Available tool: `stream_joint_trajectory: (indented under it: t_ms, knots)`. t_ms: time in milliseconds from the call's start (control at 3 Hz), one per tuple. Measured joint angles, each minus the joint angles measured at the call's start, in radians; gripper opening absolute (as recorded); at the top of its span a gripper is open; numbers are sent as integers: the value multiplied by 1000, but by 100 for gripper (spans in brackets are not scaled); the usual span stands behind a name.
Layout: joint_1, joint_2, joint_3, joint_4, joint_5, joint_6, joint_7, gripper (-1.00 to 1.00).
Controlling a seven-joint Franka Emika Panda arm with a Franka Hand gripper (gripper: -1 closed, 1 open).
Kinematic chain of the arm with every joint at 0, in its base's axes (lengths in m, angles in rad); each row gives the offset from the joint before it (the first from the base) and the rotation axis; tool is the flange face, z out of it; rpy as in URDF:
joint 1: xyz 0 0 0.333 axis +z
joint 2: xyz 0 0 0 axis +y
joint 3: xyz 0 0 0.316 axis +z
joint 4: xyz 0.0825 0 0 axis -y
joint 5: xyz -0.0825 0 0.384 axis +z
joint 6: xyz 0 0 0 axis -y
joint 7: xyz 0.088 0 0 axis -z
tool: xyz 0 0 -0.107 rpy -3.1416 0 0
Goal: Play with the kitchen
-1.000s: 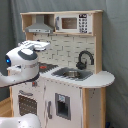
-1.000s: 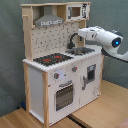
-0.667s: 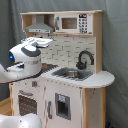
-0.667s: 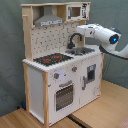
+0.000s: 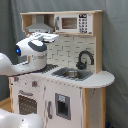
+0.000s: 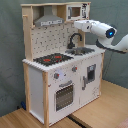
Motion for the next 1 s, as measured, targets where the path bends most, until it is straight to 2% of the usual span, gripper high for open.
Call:
stream_joint_trajectory:
  t_ms: [333,1000]
  knots:
    - [-17,80,26,46,0,-2,-29,100]
    - [-17,221,30,136,0,-60,-146,100]
